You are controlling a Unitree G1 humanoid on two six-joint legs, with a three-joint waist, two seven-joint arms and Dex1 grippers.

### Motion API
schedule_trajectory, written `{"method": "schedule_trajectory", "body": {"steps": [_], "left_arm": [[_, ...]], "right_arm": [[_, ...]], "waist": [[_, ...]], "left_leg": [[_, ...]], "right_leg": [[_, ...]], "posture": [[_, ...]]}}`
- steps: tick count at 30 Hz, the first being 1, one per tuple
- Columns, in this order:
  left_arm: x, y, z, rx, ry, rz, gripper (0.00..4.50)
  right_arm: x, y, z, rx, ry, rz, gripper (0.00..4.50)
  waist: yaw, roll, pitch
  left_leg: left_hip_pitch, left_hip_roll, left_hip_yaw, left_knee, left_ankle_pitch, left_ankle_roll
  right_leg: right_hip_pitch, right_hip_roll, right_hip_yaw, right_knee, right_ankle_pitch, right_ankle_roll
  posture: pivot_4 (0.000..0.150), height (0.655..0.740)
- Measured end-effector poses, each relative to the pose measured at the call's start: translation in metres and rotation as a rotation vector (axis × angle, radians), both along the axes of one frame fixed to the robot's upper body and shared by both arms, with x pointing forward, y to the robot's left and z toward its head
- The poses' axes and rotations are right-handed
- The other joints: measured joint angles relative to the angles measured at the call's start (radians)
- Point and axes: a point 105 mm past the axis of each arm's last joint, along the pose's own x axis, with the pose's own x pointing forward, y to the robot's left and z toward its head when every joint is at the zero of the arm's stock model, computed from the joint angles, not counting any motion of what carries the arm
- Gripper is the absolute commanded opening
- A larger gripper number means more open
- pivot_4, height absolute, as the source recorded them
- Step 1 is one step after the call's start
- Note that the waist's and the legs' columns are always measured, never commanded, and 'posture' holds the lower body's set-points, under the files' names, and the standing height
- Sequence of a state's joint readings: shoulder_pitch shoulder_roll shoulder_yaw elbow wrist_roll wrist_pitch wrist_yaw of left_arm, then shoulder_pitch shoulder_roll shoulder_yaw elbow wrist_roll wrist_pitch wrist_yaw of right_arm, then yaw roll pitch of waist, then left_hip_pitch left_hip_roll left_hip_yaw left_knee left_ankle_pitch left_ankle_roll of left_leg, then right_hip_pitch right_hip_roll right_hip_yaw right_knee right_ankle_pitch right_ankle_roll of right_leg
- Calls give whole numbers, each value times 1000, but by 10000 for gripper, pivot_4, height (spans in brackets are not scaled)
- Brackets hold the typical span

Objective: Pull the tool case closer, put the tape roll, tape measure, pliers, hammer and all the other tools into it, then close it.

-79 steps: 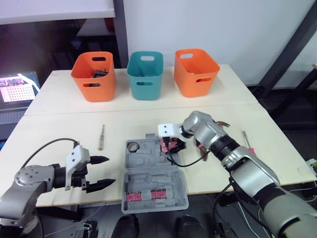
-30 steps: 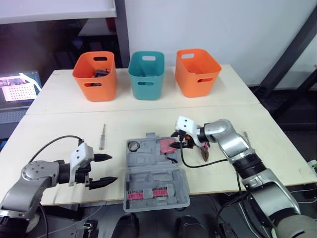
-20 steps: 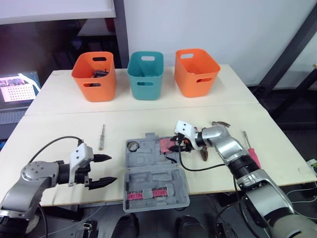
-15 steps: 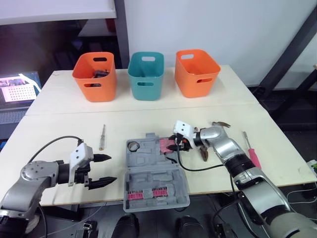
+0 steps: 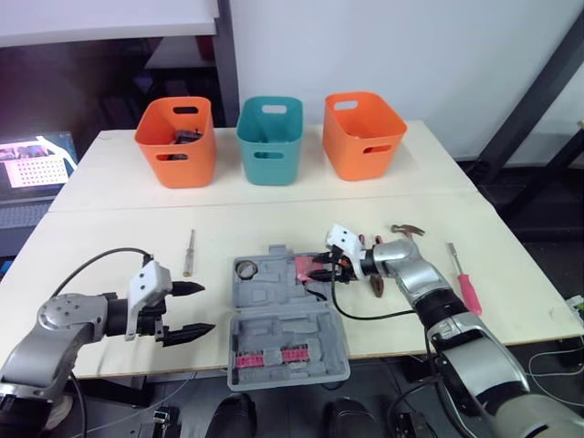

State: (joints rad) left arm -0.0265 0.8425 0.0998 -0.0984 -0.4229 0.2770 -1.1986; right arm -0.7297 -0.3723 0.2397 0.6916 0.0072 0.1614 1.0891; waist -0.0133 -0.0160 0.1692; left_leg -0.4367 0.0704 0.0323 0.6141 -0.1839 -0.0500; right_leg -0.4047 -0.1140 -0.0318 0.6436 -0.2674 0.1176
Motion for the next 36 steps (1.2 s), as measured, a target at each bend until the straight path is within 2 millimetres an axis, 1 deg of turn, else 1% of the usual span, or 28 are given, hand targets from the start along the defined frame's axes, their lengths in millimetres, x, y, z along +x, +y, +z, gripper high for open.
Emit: {"method": "schedule_trajectory", "body": {"steps": [4,6,8,9,11,13,14,16,18,19,23,25,27,29,31,33,36], "left_arm": [[4,0,3,-4,-12,5,45000],[5,1,3,-10,-7,13,45000],[6,3,3,-22,-6,30,45000],[8,7,4,-34,-11,56,45000],[13,16,5,-56,-28,117,45000],[17,28,7,-72,-62,179,45000],[19,36,7,-71,-82,214,45000],[22,52,7,-55,-111,283,45000],[23,66,7,-53,-136,343,45000],[23,76,8,-55,-151,387,45000],[12,117,4,-65,-171,565,45000],[4,134,-2,-86,-173,654,45000],[-2,147,-10,-114,-161,731,45000],[-9,156,-15,-121,-159,779,45000],[-12,161,-17,-118,-160,796,45000],[-12,160,-16,-121,-167,794,45000],[-11,158,-17,-134,-170,791,45000]], "right_arm": [[-5,0,4,27,-67,-8,22545],[-4,-3,16,18,-160,-12,22545],[-9,-14,34,-13,-285,7,22545],[-14,-20,43,-31,-335,20,24883],[-23,-30,56,-21,-358,-1,30766],[-37,-40,64,30,-334,-40,39513],[-46,-47,65,61,-315,-70,44645],[-58,-61,63,126,-272,-156,44645],[-70,-79,60,166,-254,-260,44645],[-78,-92,59,184,-251,-327,44645],[-110,-141,54,210,-258,-553,44645],[-127,-159,49,238,-271,-657,44645],[-138,-173,46,287,-279,-759,44645],[-146,-184,45,315,-293,-833,44645],[-149,-194,47,329,-315,-882,44645],[-150,-198,47,330,-326,-900,44645],[-151,-200,43,331,-318,-904,44645]], "waist": [[-1,1,1],[-1,1,1],[0,1,1],[2,1,1],[2,1,1],[4,1,1],[5,0,1],[4,0,1],[4,0,0],[4,0,0],[4,0,0],[3,0,0],[1,0,0],[0,0,0],[1,0,0],[3,0,0],[4,0,0]], "left_leg": [[-1,0,0,0,0,0],[-1,0,0,0,0,0],[-2,0,0,0,0,0],[-2,0,0,-1,0,0],[-2,0,0,0,0,0],[-2,0,0,0,0,0],[-2,0,0,0,0,0],[-2,0,0,0,0,0],[-2,0,0,0,0,0],[-3,0,0,-1,0,0],[-3,0,1,-1,0,0],[-3,0,1,-1,0,0],[-3,0,1,-1,-1,-1],[-3,0,1,-1,-2,-3],[-3,0,1,-1,-2,-3],[-3,0,1,-1,-2,-4],[-3,0,1,-1,-2,-3]], "right_leg": [[-2,0,0,0,0,1],[-3,0,0,0,0,1],[-3,0,0,0,0,1],[-3,0,0,0,0,2],[-3,0,0,0,0,2],[-3,0,0,0,-1,0],[-2,0,0,-1,-2,-1],[-2,-1,0,-2,-2,-1],[-1,-1,0,-4,-2,-2],[-1,-1,0,-6,-2,-2],[0,-1,0,-11,-2,-2],[1,-2,0,-12,-2,-3],[0,-2,-1,-12,-1,-4],[-2,-3,-1,-13,-1,-4],[-3,-3,-1,-13,-1,-4],[-3,-3,-1,-14,-1,-5],[-3,-4,-2,-14,-1,-5]], "posture": [[1500,7400],[1500,7400],[1500,7400],[1500,7400],[1500,7400],[1500,7400],[1500,7400],[1500,7400],[1500,7400],[1500,7400],[1500,7400],[1500,7400],[1500,7400],[1500,7400],[1500,7400],[1500,7400],[1500,7400]]}}
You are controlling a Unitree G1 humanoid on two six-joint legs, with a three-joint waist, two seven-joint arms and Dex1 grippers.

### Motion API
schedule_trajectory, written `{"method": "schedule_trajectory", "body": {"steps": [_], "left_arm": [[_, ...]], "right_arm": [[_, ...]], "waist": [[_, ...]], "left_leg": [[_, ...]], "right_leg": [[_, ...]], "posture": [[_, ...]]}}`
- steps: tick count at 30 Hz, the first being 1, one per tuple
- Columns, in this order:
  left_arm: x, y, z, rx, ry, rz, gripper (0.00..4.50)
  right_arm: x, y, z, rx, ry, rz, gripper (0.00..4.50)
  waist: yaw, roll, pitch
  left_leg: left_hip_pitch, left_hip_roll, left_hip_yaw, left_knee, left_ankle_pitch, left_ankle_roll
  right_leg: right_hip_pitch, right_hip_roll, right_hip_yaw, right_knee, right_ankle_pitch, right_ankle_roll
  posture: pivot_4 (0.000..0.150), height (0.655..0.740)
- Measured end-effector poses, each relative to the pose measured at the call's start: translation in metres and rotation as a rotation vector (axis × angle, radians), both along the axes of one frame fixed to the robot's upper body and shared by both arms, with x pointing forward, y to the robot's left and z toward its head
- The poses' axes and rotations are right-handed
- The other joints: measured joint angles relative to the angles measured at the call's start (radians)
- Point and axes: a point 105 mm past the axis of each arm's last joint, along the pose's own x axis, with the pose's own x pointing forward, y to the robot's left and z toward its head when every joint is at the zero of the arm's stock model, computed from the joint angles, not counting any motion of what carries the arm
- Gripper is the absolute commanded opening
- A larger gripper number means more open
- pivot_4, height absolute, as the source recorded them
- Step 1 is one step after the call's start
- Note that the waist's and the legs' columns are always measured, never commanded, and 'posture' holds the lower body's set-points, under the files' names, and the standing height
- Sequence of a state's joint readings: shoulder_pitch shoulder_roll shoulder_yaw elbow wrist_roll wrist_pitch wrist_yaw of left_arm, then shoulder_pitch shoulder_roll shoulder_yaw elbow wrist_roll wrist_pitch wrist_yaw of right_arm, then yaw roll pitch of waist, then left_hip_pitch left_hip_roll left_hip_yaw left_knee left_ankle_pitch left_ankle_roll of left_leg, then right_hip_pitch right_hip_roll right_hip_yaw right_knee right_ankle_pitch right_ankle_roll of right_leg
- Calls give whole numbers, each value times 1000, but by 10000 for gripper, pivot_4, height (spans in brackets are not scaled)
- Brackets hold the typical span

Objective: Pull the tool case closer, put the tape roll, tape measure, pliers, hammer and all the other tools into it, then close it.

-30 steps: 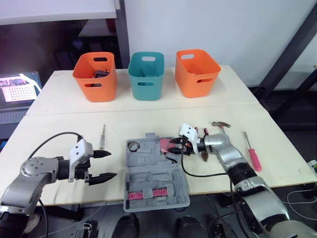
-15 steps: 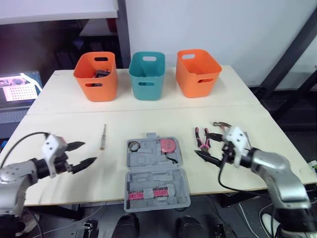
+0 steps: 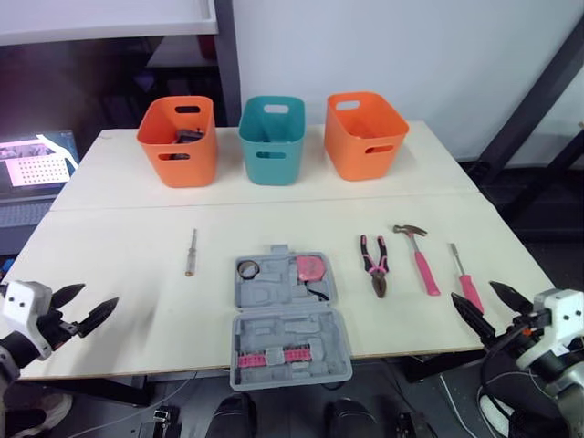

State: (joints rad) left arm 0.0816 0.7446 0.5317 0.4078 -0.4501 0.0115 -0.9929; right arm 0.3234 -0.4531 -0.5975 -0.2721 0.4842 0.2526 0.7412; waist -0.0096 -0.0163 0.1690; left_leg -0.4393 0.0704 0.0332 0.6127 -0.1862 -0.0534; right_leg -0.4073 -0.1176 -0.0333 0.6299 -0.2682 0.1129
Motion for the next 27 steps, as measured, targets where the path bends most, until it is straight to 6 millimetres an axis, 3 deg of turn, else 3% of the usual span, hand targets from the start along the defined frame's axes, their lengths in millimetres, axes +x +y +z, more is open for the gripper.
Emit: {"method": "schedule_trajectory", "body": {"steps": [5,8,10,13,18,22,27], "left_arm": [[13,-8,21,19,-54,-58,45000],[25,-28,45,15,-65,-179,45000],[32,-57,56,9,-37,-322,45000],[45,-116,77,-1,-34,-556,45000],[52,-185,104,50,-27,-840,45000],[51,-217,117,93,6,-1023,45000],[45,-234,124,124,53,-1166,45000]], "right_arm": [[6,2,3,-21,-8,31,44645],[14,12,10,-27,-14,85,44645],[19,26,19,-52,2,160,44645],[23,57,36,-116,10,312,44645],[23,75,34,-132,111,331,44645],[27,83,31,-167,123,239,44645],[29,88,13,-151,179,78,44645]], "waist": [[0,0,0],[0,0,0],[1,1,0],[5,0,0],[18,0,0],[22,0,0],[22,-1,0]], "left_leg": [[0,0,0,0,0,1],[0,0,0,0,2,2],[-1,0,0,0,2,3],[-1,0,0,0,2,3],[-2,-1,-1,1,2,4],[-2,-1,-1,2,2,4],[-3,-1,-2,2,2,4]], "right_leg": [[0,0,0,0,0,0],[3,0,0,0,0,0],[4,0,0,1,0,0],[4,1,0,1,0,0],[4,2,1,2,0,1],[3,2,1,1,0,1],[3,3,1,1,0,1]], "posture": [[1500,7400],[1500,7400],[1500,7400],[1500,7400],[1500,7400],[1500,7400],[1500,7400]]}}
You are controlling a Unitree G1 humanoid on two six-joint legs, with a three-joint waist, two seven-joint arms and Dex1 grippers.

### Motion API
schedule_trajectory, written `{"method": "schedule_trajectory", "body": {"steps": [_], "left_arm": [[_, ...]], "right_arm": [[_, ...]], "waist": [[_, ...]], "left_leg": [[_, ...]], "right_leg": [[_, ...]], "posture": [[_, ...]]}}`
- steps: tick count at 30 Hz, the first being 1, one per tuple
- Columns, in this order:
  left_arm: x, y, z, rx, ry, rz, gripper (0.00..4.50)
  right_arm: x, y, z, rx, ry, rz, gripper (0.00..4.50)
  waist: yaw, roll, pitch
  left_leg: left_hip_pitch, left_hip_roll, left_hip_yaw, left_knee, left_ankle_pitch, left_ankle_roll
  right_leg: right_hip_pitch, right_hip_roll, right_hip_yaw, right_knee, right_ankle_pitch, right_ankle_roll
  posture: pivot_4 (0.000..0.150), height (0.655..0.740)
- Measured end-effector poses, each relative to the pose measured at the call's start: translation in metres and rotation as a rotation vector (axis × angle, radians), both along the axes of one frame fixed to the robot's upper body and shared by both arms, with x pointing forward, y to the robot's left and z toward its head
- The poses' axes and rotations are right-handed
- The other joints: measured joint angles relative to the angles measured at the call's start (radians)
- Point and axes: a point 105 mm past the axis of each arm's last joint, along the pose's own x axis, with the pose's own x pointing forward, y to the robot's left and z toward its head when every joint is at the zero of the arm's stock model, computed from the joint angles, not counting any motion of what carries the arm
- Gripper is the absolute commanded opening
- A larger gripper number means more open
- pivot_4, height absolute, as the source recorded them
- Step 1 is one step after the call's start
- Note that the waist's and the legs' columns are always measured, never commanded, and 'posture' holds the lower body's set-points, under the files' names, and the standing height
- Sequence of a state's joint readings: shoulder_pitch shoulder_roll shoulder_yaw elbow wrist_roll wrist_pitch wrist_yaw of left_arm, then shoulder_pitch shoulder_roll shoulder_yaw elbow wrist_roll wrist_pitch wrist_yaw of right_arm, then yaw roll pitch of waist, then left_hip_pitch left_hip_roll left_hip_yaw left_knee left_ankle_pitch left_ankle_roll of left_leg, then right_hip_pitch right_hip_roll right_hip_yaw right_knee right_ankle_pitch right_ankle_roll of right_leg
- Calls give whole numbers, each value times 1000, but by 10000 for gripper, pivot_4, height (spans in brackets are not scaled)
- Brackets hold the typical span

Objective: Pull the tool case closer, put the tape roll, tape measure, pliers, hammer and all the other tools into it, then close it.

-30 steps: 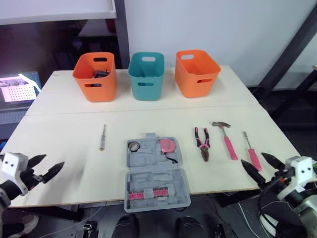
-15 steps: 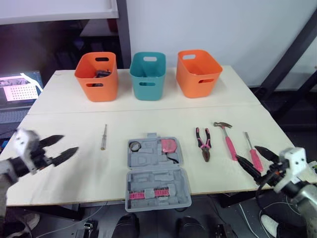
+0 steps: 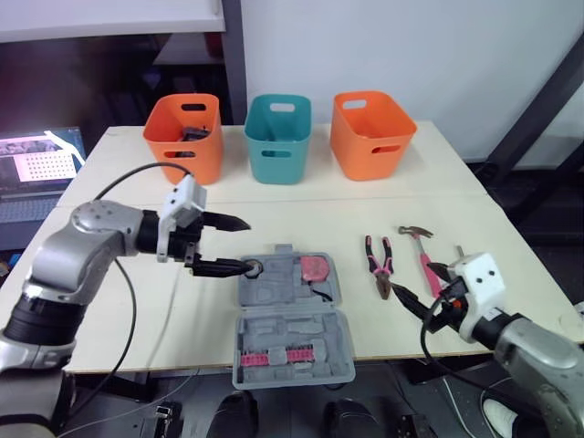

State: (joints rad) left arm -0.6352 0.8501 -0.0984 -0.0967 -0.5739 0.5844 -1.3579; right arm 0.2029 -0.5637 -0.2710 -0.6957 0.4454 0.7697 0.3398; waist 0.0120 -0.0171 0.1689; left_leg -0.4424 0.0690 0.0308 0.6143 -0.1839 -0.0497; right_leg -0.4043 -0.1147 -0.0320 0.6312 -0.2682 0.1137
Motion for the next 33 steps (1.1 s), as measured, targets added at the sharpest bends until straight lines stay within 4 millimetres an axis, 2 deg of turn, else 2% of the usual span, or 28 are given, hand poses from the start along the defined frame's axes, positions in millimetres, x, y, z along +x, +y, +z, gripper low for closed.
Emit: {"method": "schedule_trajectory", "body": {"steps": [3,6,12,17,29,31,33], "left_arm": [[-4,-5,-3,33,16,-55,45000],[-5,-6,-4,46,34,-61,45000],[-4,-7,-2,51,47,-38,45000],[-3,-4,2,48,38,7,45000],[0,0,5,24,35,66,45000],[0,0,5,23,35,70,45000],[1,1,4,21,37,76,45000]], "right_arm": [[4,9,-17,37,54,-52,44645],[27,10,-25,154,60,-146,44645],[44,7,-58,145,136,-224,44645],[52,4,-76,176,158,-274,44645],[66,9,-88,118,124,-250,44645],[67,11,-89,118,114,-252,39560],[68,10,-90,118,103,-258,31909]], "waist": [[-2,0,0],[-6,0,0],[-1,0,0],[-3,0,0],[-11,0,0],[-14,0,0],[-22,0,0]], "left_leg": [[0,0,0,0,0,0],[0,0,0,1,0,0],[-1,0,-1,0,0,0],[0,0,-1,0,0,0],[0,0,-1,0,0,0],[0,0,-1,0,0,0],[0,0,-1,0,0,0]], "right_leg": [[0,0,0,0,0,0],[0,0,0,1,0,0],[0,0,0,1,-1,1],[0,1,0,1,0,3],[0,1,0,2,1,4],[1,1,0,2,1,4],[1,1,0,2,1,4]], "posture": [[1500,7400],[1500,7400],[1500,7400],[1500,7400],[1500,7400],[1500,7400],[1500,7400]]}}
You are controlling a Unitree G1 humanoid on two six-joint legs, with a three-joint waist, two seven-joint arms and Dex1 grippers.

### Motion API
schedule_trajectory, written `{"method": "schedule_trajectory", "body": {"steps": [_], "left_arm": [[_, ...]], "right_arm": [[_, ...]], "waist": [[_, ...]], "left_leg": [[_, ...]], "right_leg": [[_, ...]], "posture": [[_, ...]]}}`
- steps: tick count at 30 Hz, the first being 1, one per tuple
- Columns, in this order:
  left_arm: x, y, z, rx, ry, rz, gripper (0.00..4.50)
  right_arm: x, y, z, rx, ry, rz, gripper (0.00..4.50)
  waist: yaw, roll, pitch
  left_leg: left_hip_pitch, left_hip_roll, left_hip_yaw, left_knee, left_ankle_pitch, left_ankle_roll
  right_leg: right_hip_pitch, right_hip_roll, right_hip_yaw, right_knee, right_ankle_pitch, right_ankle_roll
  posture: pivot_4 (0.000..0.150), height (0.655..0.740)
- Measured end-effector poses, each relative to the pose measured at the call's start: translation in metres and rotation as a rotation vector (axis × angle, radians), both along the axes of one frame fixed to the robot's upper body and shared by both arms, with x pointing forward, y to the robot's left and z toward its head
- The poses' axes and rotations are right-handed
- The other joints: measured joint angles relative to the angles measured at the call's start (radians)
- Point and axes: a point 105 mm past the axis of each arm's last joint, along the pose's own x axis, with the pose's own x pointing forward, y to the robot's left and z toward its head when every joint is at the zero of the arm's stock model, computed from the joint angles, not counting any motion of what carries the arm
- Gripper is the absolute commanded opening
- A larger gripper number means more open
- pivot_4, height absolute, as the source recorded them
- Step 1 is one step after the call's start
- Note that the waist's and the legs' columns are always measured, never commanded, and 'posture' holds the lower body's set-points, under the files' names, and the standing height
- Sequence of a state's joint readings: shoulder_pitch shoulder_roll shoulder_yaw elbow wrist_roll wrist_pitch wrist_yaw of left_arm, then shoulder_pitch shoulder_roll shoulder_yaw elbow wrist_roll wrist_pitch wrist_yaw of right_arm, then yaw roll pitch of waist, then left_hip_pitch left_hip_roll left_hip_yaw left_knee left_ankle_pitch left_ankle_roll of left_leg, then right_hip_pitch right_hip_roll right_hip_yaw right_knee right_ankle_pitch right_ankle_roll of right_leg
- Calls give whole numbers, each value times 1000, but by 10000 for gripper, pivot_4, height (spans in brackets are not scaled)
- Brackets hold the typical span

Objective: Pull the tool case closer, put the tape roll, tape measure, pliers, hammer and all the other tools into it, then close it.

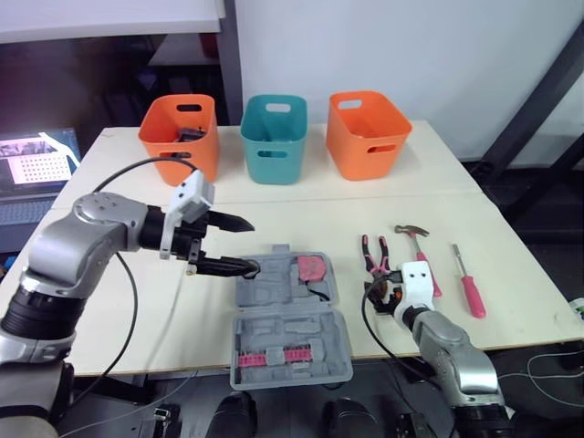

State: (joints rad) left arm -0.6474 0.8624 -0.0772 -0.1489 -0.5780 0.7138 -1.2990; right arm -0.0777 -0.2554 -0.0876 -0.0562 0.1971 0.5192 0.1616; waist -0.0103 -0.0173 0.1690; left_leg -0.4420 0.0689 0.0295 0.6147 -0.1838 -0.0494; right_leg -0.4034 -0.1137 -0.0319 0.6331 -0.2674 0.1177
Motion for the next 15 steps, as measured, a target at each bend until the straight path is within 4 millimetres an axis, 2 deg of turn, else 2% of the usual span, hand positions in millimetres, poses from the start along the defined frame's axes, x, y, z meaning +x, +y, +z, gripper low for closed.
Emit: {"method": "schedule_trajectory", "body": {"steps": [4,5,15], "left_arm": [[1,0,-1,-3,-1,8,45000],[1,0,-1,-4,-1,11,45000],[4,-1,-3,-16,0,22,45000]], "right_arm": [[2,-1,-2,10,-26,-12,12176],[3,0,-2,10,-32,-13,9817],[6,1,-3,-14,-44,9,9856]], "waist": [[-7,0,0],[-8,0,0],[-7,0,0]], "left_leg": [[1,0,0,0,0,0],[1,0,0,0,0,0],[1,0,-1,0,0,0]], "right_leg": [[0,0,0,0,0,1],[0,1,0,0,0,1],[0,1,0,1,0,0]], "posture": [[1500,7400],[1500,7400],[1500,7400]]}}
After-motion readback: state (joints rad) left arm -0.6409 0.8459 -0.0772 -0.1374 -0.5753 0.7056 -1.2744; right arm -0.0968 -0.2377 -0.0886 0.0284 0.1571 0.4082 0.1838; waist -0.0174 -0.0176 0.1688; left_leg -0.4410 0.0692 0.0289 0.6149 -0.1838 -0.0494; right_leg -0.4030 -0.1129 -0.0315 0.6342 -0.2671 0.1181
